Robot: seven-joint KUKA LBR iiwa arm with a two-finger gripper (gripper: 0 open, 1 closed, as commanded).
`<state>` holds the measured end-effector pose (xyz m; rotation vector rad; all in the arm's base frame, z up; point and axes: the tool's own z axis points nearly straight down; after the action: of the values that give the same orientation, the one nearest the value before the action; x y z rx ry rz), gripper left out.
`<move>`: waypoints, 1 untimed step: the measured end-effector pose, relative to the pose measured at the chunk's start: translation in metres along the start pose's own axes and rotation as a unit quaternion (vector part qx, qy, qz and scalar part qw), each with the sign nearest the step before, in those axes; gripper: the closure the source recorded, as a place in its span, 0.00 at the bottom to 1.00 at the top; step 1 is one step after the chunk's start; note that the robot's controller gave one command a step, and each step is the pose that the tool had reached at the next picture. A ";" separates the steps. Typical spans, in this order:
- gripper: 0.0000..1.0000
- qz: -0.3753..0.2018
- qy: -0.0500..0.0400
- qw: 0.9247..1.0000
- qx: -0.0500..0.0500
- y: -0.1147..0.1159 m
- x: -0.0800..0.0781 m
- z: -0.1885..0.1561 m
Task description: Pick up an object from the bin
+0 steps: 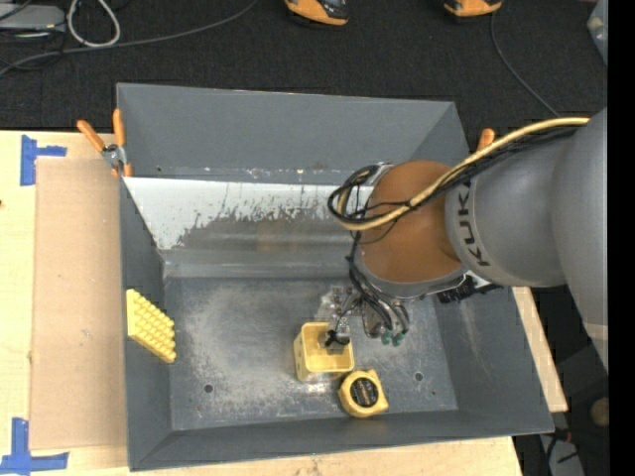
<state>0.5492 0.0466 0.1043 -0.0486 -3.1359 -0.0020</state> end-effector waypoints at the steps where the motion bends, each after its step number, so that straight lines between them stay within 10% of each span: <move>1: 1.00 0.000 0.000 1.000 0.000 0.000 0.000 0.000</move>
Offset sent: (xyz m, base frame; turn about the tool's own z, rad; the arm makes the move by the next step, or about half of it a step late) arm 0.0055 -0.0239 0.0971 -0.0281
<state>0.5492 0.0465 0.1043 -0.0487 -3.1359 -0.0019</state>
